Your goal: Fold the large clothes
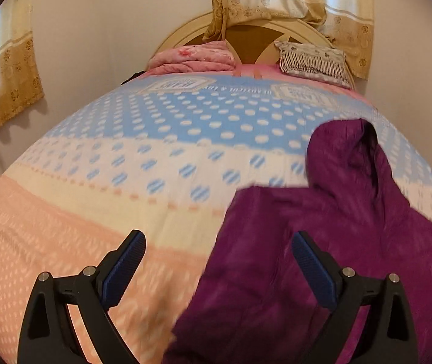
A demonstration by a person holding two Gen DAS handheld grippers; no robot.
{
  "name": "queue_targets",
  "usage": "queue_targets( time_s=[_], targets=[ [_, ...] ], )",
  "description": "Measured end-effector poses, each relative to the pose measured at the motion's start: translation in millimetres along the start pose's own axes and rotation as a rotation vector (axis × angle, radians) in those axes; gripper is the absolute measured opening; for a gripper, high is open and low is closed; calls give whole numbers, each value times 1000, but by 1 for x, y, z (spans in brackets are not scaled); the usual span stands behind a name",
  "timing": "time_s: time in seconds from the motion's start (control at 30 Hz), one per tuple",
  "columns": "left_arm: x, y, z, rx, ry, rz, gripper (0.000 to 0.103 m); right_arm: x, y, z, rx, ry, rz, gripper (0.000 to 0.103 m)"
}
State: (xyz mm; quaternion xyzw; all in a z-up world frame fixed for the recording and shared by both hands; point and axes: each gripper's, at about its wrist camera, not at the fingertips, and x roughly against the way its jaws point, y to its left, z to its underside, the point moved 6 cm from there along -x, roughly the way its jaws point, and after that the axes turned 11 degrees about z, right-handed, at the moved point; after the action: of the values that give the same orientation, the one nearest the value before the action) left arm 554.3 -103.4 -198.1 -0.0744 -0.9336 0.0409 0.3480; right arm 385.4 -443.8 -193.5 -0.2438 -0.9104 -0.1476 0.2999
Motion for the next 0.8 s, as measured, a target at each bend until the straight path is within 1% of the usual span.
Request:
queue_targets(
  time_s=[0.1, 0.13, 0.17, 0.27, 0.3, 0.37, 0.47, 0.63, 0.8],
  targets=[
    [-26, 4, -10, -9, 20, -65, 97, -23, 3, -17, -40, 38, 20, 37],
    [-33, 3, -9, -9, 33, -67, 97, -35, 5, -18, -46, 65, 27, 37],
    [-47, 3, -6, -8, 64, -77, 97, -47, 7, -17, -47, 87, 36, 37],
    [-78, -1, 9, -8, 148, -79, 97, -81, 7, 2, -17, 146, 101, 36],
    [-82, 0, 16, -12, 167, -79, 97, -91, 4, 11, -22, 176, 109, 36],
    [-94, -5, 31, -29, 199, -84, 97, -98, -3, 21, -31, 191, 106, 34],
    [-95, -9, 34, -29, 174, -80, 97, -99, -9, 25, -45, 192, 90, 34],
    [-97, -6, 37, -10, 180, -80, 101, -100, -11, 27, -38, 189, 97, 34],
    [-101, 0, 37, 44, 192, -36, 102, -101, -8, 27, -35, 192, 98, 35]
  ],
)
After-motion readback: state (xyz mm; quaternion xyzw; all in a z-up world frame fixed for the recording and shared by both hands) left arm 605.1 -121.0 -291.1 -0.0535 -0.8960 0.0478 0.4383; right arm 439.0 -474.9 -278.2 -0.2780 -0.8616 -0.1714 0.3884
